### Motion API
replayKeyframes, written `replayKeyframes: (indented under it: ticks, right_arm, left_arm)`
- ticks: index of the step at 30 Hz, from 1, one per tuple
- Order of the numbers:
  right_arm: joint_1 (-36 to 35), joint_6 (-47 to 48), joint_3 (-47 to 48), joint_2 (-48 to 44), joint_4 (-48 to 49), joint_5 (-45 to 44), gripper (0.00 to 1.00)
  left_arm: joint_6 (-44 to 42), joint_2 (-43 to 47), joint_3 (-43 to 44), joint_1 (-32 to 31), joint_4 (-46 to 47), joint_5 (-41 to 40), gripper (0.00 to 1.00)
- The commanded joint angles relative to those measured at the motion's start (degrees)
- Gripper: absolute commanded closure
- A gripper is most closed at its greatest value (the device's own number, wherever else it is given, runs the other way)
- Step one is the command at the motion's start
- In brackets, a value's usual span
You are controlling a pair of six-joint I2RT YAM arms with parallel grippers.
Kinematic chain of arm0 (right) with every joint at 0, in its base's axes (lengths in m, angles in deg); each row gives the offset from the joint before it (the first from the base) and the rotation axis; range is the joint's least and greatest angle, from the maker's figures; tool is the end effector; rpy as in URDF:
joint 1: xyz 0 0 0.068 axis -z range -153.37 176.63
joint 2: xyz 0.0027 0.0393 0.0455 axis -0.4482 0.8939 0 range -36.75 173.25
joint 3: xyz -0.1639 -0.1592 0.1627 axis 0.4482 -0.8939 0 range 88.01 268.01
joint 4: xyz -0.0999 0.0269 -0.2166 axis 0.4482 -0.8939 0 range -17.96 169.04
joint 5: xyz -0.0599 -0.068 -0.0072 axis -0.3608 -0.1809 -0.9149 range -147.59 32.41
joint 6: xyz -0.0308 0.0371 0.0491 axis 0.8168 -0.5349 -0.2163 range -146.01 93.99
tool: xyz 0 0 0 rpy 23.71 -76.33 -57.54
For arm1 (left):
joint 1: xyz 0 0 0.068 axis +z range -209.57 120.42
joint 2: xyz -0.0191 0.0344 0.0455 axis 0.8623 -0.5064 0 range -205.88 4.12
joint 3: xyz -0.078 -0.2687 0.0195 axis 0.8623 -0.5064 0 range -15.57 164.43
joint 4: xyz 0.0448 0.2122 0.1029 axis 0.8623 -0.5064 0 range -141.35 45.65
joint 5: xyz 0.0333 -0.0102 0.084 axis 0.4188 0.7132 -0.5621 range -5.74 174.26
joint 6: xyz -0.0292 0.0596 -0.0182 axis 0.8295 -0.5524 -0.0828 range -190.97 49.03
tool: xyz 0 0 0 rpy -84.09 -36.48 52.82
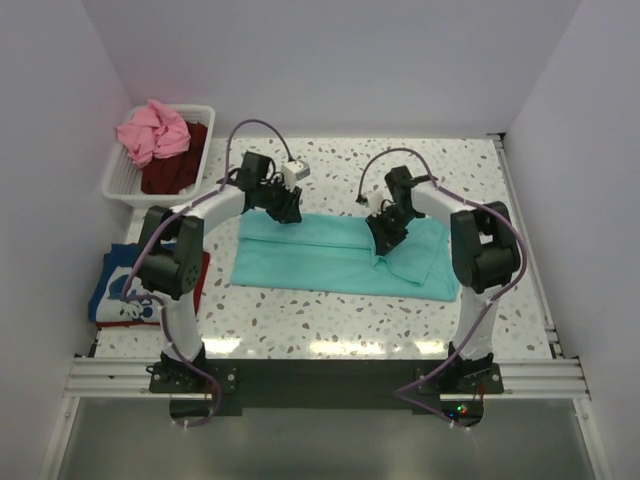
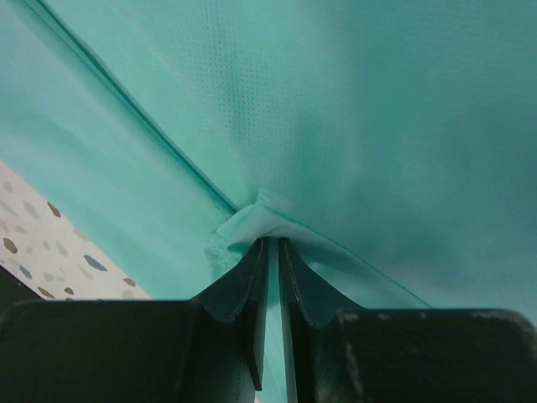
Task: Fold and stack the t-shirts
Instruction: Fold the tshirt
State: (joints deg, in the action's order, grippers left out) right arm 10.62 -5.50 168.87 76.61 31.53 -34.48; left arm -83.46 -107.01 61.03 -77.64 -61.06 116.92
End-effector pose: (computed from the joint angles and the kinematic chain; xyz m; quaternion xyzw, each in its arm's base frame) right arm 0.3487 0.1227 0.1713 -0.3224 0.9214 0.1960 0.0930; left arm 0.3811 -0.1558 0.1965 0.3286 0.8487 -0.2804 0.3052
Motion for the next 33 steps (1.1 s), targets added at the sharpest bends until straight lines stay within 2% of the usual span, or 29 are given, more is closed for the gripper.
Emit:
replayKeyframes:
  ticks: [1,5,9,12,16,20,28,33]
  right_arm:
    - [-1.1,-2.1,-1.9,1.5,1.6,-2.5,0.87]
    - [-1.1,-1.8,-1.3,0.2,-0.4,-0.7,0.87]
    - [-1.0,-1.4,0.3,-5.3,-4.2,1.7,0.8]
    - [-0.3,-2.3,0.8,-10.3,-5.4,-2.1,0.75]
    - [3.0,-2.7,-0.2,-12.6,-6.5,-7.7,0.71]
    - [7.8,-2.7,-0.7,-10.9,-7.1,-11.4,0.72]
    - [8.1,-1.5,-1.7,-4.0,-3.0,-18.9,0.76]
    - [8.1,0.3,2.9,2.8,-1.4,-22.8,0.77]
  left_arm:
    - [-0.1,-0.6,1.6,0.0,-2.7,-2.2,0.65]
    - [-4.4,-0.9,3.1,0.1,-7.4,-3.0,0.61]
    - [-9.6,0.6,3.3,0.6,-9.1,-3.7,0.6]
    - [-11.6,0.9,3.4,0.6,-9.3,-7.9,0.6]
    - [-14.7,-0.7,5.0,0.6,-11.9,-13.5,0.6]
    - [-17.8,-2.6,5.8,0.7,-12.9,-17.7,0.61]
    - [-21.0,-2.0,2.4,0.6,-12.9,-20.2,0.62]
    - [-21.3,1.4,-2.1,0.6,-13.1,-20.0,0.63]
